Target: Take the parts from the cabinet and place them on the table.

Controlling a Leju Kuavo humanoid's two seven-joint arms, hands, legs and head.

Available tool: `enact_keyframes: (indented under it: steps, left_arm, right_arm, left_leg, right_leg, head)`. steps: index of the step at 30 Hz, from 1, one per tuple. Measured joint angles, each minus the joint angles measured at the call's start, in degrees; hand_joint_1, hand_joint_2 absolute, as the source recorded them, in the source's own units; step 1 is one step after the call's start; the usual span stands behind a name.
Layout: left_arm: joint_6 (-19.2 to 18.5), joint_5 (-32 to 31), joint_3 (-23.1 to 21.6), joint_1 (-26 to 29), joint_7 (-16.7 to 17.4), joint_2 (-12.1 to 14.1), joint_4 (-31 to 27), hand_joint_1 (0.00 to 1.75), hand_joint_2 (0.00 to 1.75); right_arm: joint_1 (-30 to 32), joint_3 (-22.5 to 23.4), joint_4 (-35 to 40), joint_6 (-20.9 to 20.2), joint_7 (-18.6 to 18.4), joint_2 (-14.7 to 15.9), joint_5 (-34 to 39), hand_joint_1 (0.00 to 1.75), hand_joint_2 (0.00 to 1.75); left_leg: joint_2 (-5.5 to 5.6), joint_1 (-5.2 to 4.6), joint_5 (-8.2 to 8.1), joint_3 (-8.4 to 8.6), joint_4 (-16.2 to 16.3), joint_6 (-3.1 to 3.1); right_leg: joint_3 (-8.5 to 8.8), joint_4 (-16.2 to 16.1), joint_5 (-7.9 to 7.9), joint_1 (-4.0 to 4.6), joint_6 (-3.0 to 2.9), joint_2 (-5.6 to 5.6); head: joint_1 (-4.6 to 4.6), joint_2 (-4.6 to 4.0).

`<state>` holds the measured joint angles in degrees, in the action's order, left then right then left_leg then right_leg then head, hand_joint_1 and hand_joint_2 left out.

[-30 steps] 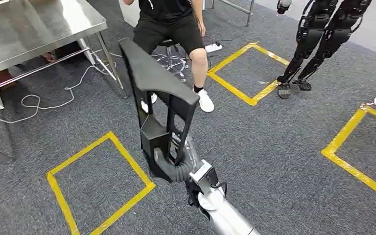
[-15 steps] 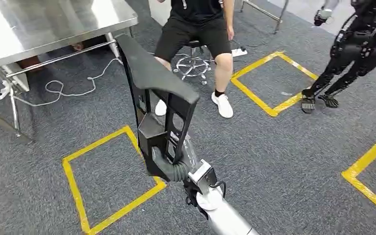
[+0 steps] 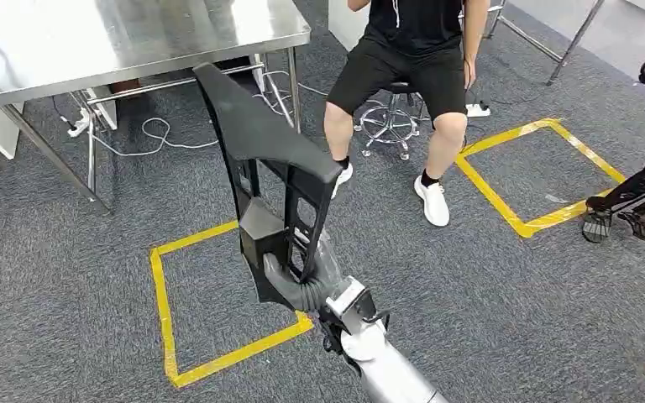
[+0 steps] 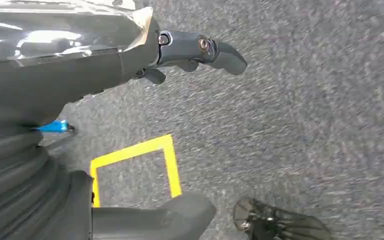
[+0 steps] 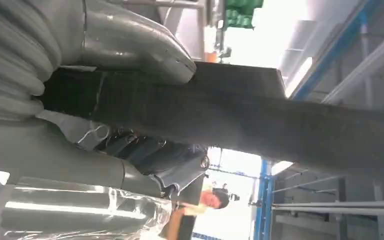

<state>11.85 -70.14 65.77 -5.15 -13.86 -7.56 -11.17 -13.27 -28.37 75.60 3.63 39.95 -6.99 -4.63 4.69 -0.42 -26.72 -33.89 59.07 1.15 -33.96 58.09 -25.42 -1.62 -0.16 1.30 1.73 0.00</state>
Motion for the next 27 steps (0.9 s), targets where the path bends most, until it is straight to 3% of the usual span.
enact_keyframes:
  steps: [1, 2, 4, 5, 6, 7, 9, 10, 14, 15, 16, 18, 19, 20, 21, 22, 24, 25, 27]
  left_arm:
    - [0.11, 0.0, 0.0, -0.08, 0.27, 0.07, -0.02, 0.0, 1.75]
    - [0.2, 0.0, 0.02, -0.28, 0.48, 0.07, -0.02, 0.0, 1.75]
    - [0.37, 0.0, 0.02, -0.44, 1.01, 0.02, -0.02, 0.0, 1.75]
    - [0.44, 0.0, 0.02, -0.4, 1.4, 0.02, -0.02, 0.0, 1.75]
    - [0.61, -0.02, 0.02, -0.3, 1.57, 0.05, -0.02, 0.0, 1.75]
    - [0.68, -0.02, 0.02, -0.26, 1.53, 0.05, -0.02, 0.0, 1.75]
    - [0.66, -0.02, 0.02, -0.26, 0.77, 0.07, -0.06, 0.0, 1.75]
    - [0.59, -0.02, 0.0, -0.32, 0.29, 0.05, -0.04, 0.0, 1.75]
    - [0.28, -0.66, -0.17, -0.17, -0.65, 0.07, -0.06, 0.0, 1.75]
    - [0.26, -0.74, -0.31, -0.04, -0.65, -0.04, -0.06, 0.0, 1.75]
    - [0.24, -0.81, -0.5, -0.06, -0.68, -0.24, -0.06, 0.0, 1.75]
    - [0.17, -0.92, -0.77, -0.32, -0.35, -0.22, -0.09, 0.0, 1.75]
    - [0.17, -0.92, -0.79, -0.37, 0.02, -0.22, -0.09, 0.0, 1.75]
    - [0.15, -0.9, -0.79, -0.35, 0.31, -0.22, -0.09, 0.0, 1.75]
    - [0.17, -0.76, -0.79, -0.31, 0.53, -0.22, -0.06, 0.0, 1.75]
    - [0.22, -0.59, -0.77, -0.29, 0.79, -0.32, -0.06, 0.0, 1.75]
    - [0.33, -0.26, -0.77, -0.31, 0.9, -0.44, -0.06, 0.0, 1.75]
    - [0.46, 0.02, -0.76, -0.3, 0.96, -0.48, -0.06, 0.0, 1.75]
    - [0.7, 0.13, -0.74, -0.29, 1.05, -0.46, -0.06, 0.0, 1.75]
  right_arm:
    - [0.0, 0.07, 0.02, -0.09, 0.0, -0.24, -0.16, 1.75, 1.75]
    - [0.06, 0.11, 0.02, -0.44, 0.0, -0.42, -0.64, 1.75, 1.75]
    - [0.77, 0.11, 0.02, -0.81, 0.0, -0.63, -1.14, 1.75, 1.75]
    - [1.17, 0.11, 0.0, -0.88, 0.0, -0.79, -1.23, 1.75, 1.75]
    - [1.51, 0.11, 0.0, -1.05, 0.0, -0.9, -1.42, 1.75, 1.75]
    - [1.62, 0.11, 0.0, -1.23, 0.0, -0.98, -1.56, 1.75, 1.75]
    - [1.55, 0.11, 0.0, -1.27, 0.0, -1.2, -1.95, 1.75, 1.75]
    - [1.51, 0.11, 0.02, -1.27, 0.0, -1.31, -2.26, 1.75, 1.75]
    - [1.27, 0.11, 0.02, -0.81, -0.24, -1.44, -2.98, 1.75, 1.75]
    - [1.28, 0.11, 0.07, -0.66, -0.28, -1.51, -2.98, 1.75, 1.75]
    - [1.18, 0.11, 0.07, -0.61, -0.28, -1.46, -2.95, 1.75, 1.75]
    - [1.09, 0.11, 0.0, -0.59, -0.31, -1.27, -2.91, 1.75, 1.75]
    - [1.34, 0.11, -0.07, -0.59, -0.37, -1.05, -2.78, 1.75, 1.75]
    - [1.44, 0.11, -0.11, -0.61, -0.48, -0.9, -2.78, 1.75, 1.75]
    - [1.45, 0.11, -0.18, -0.72, -0.48, -0.83, -2.78, 1.75, 1.75]
    - [1.38, 0.09, -0.35, -0.92, -0.5, -0.83, -2.69, 1.75, 1.75]
    - [1.09, 0.07, -0.57, -1.31, -0.52, -0.85, -2.54, 1.75, 1.75]
    - [0.88, -0.06, -0.74, -1.51, -0.52, -0.85, -2.47, 1.75, 1.75]
    - [0.49, -0.46, -1.12, -1.88, -0.66, -1.12, -2.25, 1.75, 1.75]
  left_leg:
    - [-2.16, 0.01, -1.17, -0.9, 1.93, -0.4]
    - [-3.64, 0.49, -3.44, -3.47, 6.49, -0.98]
    - [-4.33, 1.17, -6.23, -8.48, 14.44, -1.74]
    - [-4.5, 1.5, -5.93, -9.74, 15.81, -1.98]
    - [-4.63, 1.8, -4.16, -9.61, 14.43, -2.21]
    - [-4.91, 2.02, -1.31, -7.85, 10.35, -2.35]
    - [-6.14, 2.14, 3.54, -2.6, 0.19, -2.28]
    - [-6.46, 1.8, 3.22, -1.8, -1.07, -2.28]
    - [-5.54, 0.93, 2.62, -1.45, -1.59, -0.38]
    - [-5.18, 1.7, 3.16, -0.19, -2.84, 0.16]
    - [-5.18, 1.41, 3.17, 0.46, -3.36, 0.48]
    - [-4.67, 1.2, 2.87, 0.7, -3.35, 1.19]
    - [-4.28, 1.07, 2.69, 0.75, -3.33, 1.45]
    - [-3.89, 0.93, 2.51, 0.84, -3.28, 1.59]
    - [-3.51, 0.83, 2.36, 1.03, -3.26, 1.58]
    - [-3.18, 0.71, 2.09, 1.3, -3.17, 1.48]
    - [-2.51, 0.64, 1.37, 1.88, -2.75, 1.14]
    - [-2.34, 0.37, 0.84, 1.75, -2.27, 0.79]
    - [-2.22, 0.12, 0.11, 1.7, -1.79, 0.26]
  right_leg:
    - [0.3, -0.01, -0.28, -0.02, -0.58, -0.52]
    - [0.65, -0.01, -0.57, 0.0, -0.96, -1.19]
    - [1.02, -0.01, -1.19, 0.03, -1.06, -2.58]
    - [1.21, 0.0, -1.42, -0.02, -0.95, -3.15]
    - [1.52, 0.0, -1.73, -0.08, -0.72, -3.76]
    - [1.91, 0.0, -2.02, -0.18, -0.48, -4.05]
    - [2.72, -0.01, -2.56, -0.27, 0.2, -4.53]
    - [2.89, -0.04, -2.84, 0.05, 0.64, -4.81]
    - [3.89, -1.03, -3.22, -0.01, 2.2, -5.39]
    - [3.82, -0.45, -3.63, 0.19, 2.45, -4.75]
    - [3.19, 1.46, -4.44, 0.15, 2.18, -3.43]
    - [-1.85, 10.57, -7.88, 0.17, 1.1, -2.06]
    - [-4.73, 15.13, -9.28, 0.17, 0.91, -1.85]
    - [-6.81, 17.66, -9.48, 0.2, 1.1, -1.71]
    - [-7.16, 17.06, -8.54, 0.32, 1.52, -1.64]
    - [-6.16, 13.73, -6.38, 0.39, 2.08, -1.59]
    - [-1.84, 3.41, -1.22, 0.52, 2.72, -1.46]
    - [-0.53, -0.13, 0.08, 0.65, 2.23, -1.28]
    - [-0.1, -0.1, -0.05, 0.85, 1.22, -1.31]
  head:
    - [-0.4, 0.0]
    - [-0.37, 0.0]
    - [-0.4, 0.0]
    - [-0.4, 0.0]
    - [-0.42, 0.0]
    - [-0.4, 0.0]
    - [-0.4, 0.0]
    - [-0.38, 0.0]
    - [-0.35, 0.0]
    - [-0.05, 0.0]
    - [0.04, 0.0]
    - [0.06, 0.0]
    - [0.08, 0.0]
    - [0.06, 0.0]
    - [0.06, 0.0]
    - [0.06, 0.0]
    - [0.08, 0.0]
    - [0.11, 0.0]
    - [0.0, 0.0]
